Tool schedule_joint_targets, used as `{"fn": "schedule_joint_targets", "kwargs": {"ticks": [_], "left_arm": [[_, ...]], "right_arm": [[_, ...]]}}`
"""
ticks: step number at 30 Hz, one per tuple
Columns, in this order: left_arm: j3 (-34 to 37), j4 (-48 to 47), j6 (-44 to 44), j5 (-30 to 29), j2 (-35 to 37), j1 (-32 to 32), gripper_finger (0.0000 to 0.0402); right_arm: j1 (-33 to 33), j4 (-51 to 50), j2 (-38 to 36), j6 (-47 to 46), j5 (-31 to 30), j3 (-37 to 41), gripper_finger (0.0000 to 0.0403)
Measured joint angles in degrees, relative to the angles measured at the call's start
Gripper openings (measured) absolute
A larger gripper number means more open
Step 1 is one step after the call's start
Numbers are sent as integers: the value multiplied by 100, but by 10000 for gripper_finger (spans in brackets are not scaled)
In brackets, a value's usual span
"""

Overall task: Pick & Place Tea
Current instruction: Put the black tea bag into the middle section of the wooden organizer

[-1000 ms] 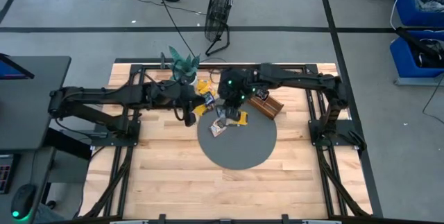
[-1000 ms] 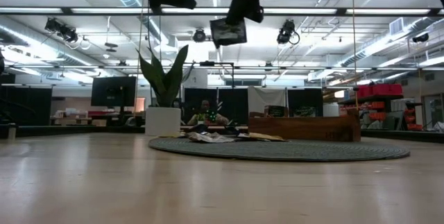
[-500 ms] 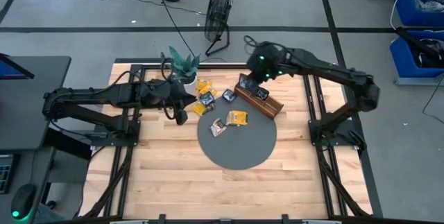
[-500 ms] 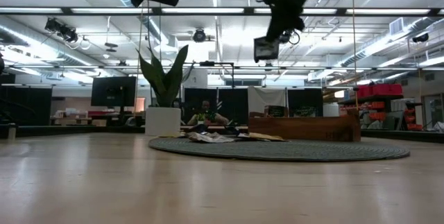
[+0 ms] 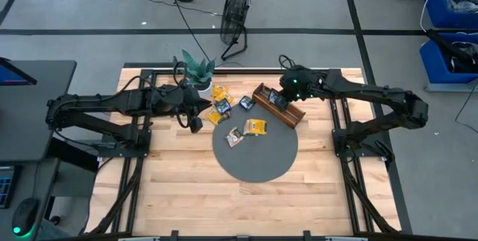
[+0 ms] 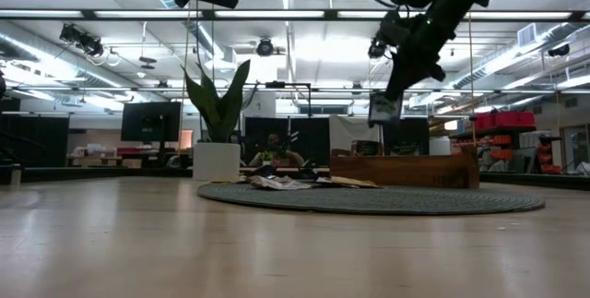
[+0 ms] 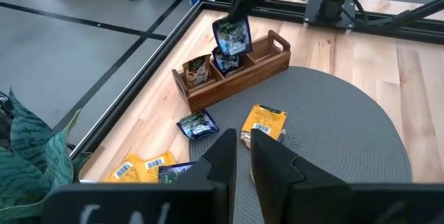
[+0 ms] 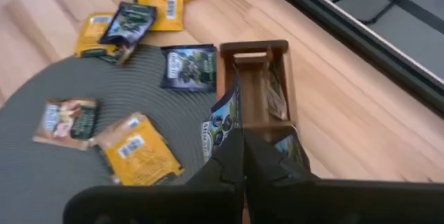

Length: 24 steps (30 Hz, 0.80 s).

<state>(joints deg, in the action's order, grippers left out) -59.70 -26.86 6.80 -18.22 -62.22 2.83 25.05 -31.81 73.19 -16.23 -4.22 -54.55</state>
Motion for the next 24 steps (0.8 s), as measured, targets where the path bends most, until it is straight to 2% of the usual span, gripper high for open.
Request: {"fn": "schedule_joint_targets", "kwargs": {"ticks": [8, 24], "left_arm": [[0, 10, 3, -2, 0, 0, 48], [0, 10, 193, -102, -2, 0, 48]], "right_arm": [[159, 299, 7, 39, -287, 538, 0], [303, 939, 15, 171, -230, 1162, 0]]}}
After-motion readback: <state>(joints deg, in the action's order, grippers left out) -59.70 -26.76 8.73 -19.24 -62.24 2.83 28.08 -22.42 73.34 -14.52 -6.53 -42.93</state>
